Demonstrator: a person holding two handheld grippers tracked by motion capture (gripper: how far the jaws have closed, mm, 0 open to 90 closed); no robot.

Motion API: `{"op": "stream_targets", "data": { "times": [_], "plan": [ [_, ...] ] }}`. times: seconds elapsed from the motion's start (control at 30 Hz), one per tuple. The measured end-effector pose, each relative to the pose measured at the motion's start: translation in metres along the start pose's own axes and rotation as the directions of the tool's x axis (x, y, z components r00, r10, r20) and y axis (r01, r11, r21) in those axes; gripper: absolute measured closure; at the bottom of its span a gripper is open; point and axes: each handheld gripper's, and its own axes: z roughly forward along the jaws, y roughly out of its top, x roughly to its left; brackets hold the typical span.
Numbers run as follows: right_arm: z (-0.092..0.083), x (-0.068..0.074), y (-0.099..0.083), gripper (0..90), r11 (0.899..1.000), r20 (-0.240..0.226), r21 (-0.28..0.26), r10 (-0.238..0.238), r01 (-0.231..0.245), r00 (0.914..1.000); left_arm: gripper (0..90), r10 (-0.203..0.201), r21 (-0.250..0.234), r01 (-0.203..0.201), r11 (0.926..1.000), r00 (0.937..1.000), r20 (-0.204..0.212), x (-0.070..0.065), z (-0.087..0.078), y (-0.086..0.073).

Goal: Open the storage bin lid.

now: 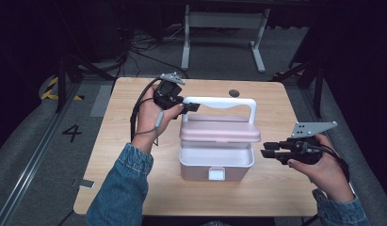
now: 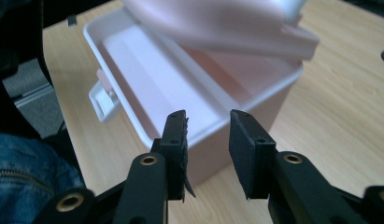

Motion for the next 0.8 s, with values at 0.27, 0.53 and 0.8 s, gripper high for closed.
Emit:
{"op": "stream_targets", "data": {
  "times": [0.27,0.53,0.8],
  "plan": [
    [0.016,0.004,0.002,80.4,0.989,0.006,-0.148,-0.01,0.01,0.9999,71.9,-0.002,-0.001,0.002,1.0,1.0,0.003,0.0,0.0,0.0],
    [0.032,0.005,-0.001,90.0,0.976,0.001,-0.215,-0.013,0.013,0.9999,72.1,-0.002,0.0,0.002,1.0,1.0,0.009,-0.001,0.0,-0.001],
    [0.036,0.003,-0.003,90.0,0.961,-0.001,-0.277,-0.023,0.021,0.9997,68.1,0.004,-0.01,-0.004,0.9999,0.9999,0.013,0.0,0.0,-0.004]
  ]
}}
